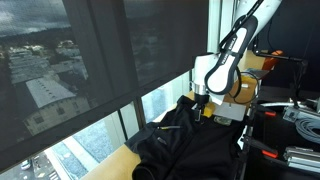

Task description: Close the zipper of the black vest

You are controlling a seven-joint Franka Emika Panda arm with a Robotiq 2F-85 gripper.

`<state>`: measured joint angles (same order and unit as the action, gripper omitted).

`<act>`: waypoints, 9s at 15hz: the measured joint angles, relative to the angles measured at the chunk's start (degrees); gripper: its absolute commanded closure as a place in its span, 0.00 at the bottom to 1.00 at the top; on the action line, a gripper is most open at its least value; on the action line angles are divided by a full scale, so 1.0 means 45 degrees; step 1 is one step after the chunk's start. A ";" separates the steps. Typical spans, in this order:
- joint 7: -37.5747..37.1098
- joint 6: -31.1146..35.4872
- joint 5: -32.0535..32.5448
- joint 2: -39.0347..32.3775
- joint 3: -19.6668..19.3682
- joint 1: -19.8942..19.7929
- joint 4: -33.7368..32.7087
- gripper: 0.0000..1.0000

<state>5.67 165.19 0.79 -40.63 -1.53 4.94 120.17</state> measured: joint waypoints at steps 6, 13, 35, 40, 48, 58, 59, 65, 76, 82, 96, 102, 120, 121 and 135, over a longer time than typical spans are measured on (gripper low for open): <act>-0.0177 0.0000 0.0000 -0.0390 -0.0013 0.0001 -0.0331 0.00; -0.0288 0.0000 0.0000 -0.0492 -0.0013 0.0004 -0.0450 0.65; -0.0347 -0.0375 0.0042 -0.0622 -0.0017 0.0817 -0.0842 0.98; -0.0347 -0.0974 0.0090 -0.0807 0.0301 0.1415 -0.1378 0.98; -0.0100 -0.1412 0.0266 -0.1723 0.1681 0.1598 -0.2684 0.98; 0.0794 -0.3157 0.0218 -0.2602 0.3948 0.1366 -0.4886 0.98; 0.0935 -0.3172 0.0218 -0.2743 0.4094 0.1375 -0.5018 0.98; 0.2048 -0.3120 0.0180 -0.3526 0.5067 0.1280 -0.5713 0.98; 0.3786 -0.3120 -0.0096 -0.3830 0.6306 0.0902 -0.6105 0.98; 0.4354 -0.3120 -0.0095 -0.3994 0.6453 0.0904 -0.6105 0.98; 0.5068 -0.3015 -0.0097 -0.3534 0.6628 -0.0953 -0.4694 0.98; 0.5243 -0.3024 -0.0109 -0.3157 0.6667 -0.1869 -0.4076 0.39; 0.4727 -0.5099 -0.0626 0.3479 0.3905 -0.3282 -0.0974 0.00; 0.4712 -0.5593 -0.0789 0.3788 0.3752 -0.3276 -0.0970 0.00; 0.4719 -0.6391 -0.1238 0.6276 0.2626 -0.2841 -0.0183 0.00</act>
<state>26.90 136.43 -4.78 -12.39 10.29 -7.84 119.35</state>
